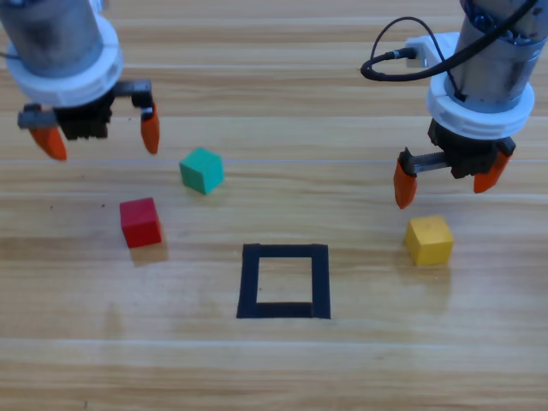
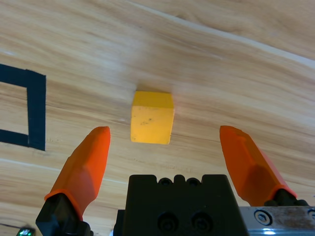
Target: Stack the blocks in the rectangular block: red at the bottom, yellow in the middle, green on top
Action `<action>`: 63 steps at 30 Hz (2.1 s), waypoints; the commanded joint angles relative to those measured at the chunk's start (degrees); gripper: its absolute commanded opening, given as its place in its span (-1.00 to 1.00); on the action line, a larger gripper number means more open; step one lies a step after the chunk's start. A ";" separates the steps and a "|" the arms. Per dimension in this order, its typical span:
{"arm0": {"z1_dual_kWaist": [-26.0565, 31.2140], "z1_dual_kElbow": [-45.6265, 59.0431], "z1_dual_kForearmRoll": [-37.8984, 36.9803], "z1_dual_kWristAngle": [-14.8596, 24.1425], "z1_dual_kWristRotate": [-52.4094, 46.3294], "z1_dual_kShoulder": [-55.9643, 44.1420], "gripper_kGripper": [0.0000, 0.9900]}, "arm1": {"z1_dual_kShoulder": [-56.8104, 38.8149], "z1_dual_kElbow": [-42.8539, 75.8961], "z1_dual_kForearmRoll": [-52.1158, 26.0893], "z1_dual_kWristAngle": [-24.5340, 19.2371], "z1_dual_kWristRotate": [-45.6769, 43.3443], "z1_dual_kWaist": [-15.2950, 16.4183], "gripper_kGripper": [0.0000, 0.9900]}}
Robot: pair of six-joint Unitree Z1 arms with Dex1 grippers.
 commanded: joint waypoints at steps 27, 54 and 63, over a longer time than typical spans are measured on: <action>0.23 16.45 -18.65 -2.26 -5.49 5.37 1.00 | 12.04 0.58 0.07 3.53 0.74 1.16 0.60; 0.15 19.00 -24.62 -0.76 -5.40 8.89 1.00 | -0.52 8.23 -5.91 1.24 -1.99 0.98 -1.00; 0.15 19.87 -25.50 -0.67 -5.93 9.86 0.73 | -2.11 9.11 -6.43 1.50 -2.43 0.98 -1.00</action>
